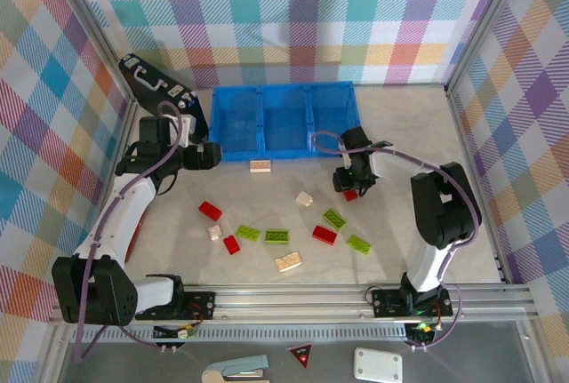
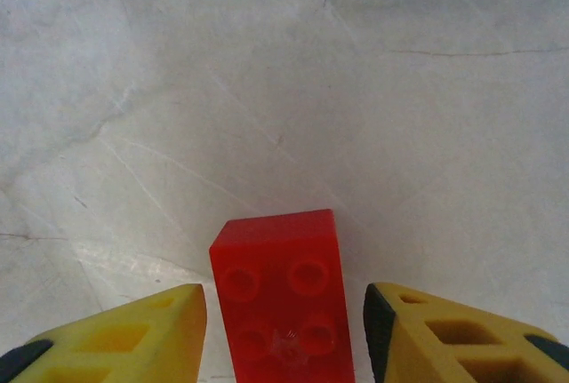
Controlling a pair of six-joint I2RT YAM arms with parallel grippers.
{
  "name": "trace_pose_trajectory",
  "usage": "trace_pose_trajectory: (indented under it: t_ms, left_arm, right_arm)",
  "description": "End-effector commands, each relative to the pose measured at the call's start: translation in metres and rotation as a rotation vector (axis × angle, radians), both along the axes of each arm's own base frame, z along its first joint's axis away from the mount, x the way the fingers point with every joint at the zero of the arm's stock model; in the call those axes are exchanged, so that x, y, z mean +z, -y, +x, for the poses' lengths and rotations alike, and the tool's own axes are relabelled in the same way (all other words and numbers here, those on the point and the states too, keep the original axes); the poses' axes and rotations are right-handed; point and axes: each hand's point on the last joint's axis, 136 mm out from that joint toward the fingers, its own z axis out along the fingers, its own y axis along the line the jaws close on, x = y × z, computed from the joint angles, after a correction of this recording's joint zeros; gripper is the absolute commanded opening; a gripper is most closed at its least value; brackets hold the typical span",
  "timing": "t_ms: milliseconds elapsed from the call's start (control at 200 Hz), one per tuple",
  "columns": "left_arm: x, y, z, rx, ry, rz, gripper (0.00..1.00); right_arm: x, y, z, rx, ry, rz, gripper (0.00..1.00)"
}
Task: Sort the legos into containers by color
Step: Pick up the lego from the center of the table.
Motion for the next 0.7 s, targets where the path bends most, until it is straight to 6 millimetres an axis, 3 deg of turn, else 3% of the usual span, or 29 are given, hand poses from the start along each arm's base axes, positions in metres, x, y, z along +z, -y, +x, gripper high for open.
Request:
trace_pose_trajectory:
  t_ms: [0, 380, 695]
  left_arm:
    - [0.0050, 0.0020, -0.0032, -0.022, 0.027, 0.017, 1.00]
    - [0.0084, -0.0049, -0.0030, -0.003, 0.040, 0.031, 1.00]
    - [0.0094, -0.0061, -0.0028, 0.001, 0.045, 0.025, 1.00]
  right_arm:
    - [0.0028, -0.0017, 0.0049, -0.018, 0.001, -0.013, 0.49]
    - [-0.0023, 0.0004, 0.0043, -0.013, -0.012, -0.038, 0.43]
    - [0.0071, -0.0040, 0.0074, -0.007, 0.003, -0.028, 0.38]
